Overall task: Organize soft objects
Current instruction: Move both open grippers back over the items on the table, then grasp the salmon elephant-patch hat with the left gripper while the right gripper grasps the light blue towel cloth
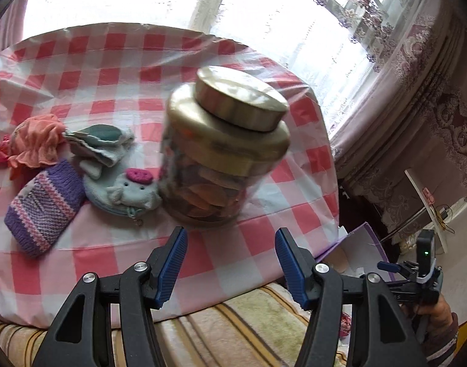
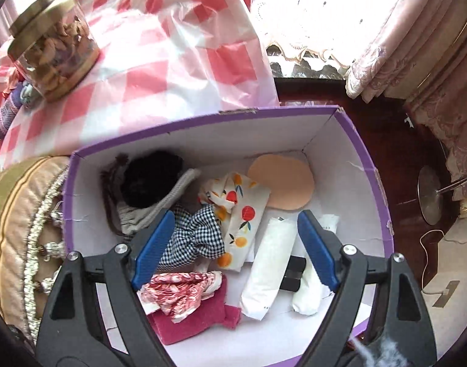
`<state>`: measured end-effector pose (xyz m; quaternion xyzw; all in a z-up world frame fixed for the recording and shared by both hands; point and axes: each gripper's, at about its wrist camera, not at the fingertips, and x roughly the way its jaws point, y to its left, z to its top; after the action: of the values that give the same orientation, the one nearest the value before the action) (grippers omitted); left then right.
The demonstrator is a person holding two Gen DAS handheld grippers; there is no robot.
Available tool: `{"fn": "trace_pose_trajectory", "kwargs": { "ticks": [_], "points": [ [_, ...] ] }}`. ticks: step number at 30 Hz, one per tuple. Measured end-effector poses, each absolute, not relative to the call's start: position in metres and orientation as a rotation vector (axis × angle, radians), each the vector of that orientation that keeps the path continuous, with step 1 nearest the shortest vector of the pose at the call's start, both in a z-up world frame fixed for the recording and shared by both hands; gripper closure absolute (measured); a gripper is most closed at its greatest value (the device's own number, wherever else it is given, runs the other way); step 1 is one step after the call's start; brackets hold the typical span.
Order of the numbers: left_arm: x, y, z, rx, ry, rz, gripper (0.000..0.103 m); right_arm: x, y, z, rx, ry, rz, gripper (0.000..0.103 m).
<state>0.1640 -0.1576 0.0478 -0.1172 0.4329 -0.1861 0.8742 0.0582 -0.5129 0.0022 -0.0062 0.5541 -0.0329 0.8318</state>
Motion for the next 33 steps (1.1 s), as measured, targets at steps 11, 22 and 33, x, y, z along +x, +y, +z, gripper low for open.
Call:
{"fn": "trace_pose_trajectory", "kwargs": {
  "ticks": [11,22,33],
  "points": [
    [0.184,-0.035,0.050,-0.271,0.873,-0.074,0.042,0.094,-0.429,0.068,-0.122,0.938,0.147,0.018],
    [0.246,0.022,0.070,-0.359,0.844,0.088,0.034,0.126,-0.277,0.132,-0.346,0.742,0.386,0.018],
    [0.311,0.072,0.028,-0.573,0.940,0.218,0.026,0.209,-0.159,0.138,-0.293,0.715,0.439,0.012]
  ]
}}
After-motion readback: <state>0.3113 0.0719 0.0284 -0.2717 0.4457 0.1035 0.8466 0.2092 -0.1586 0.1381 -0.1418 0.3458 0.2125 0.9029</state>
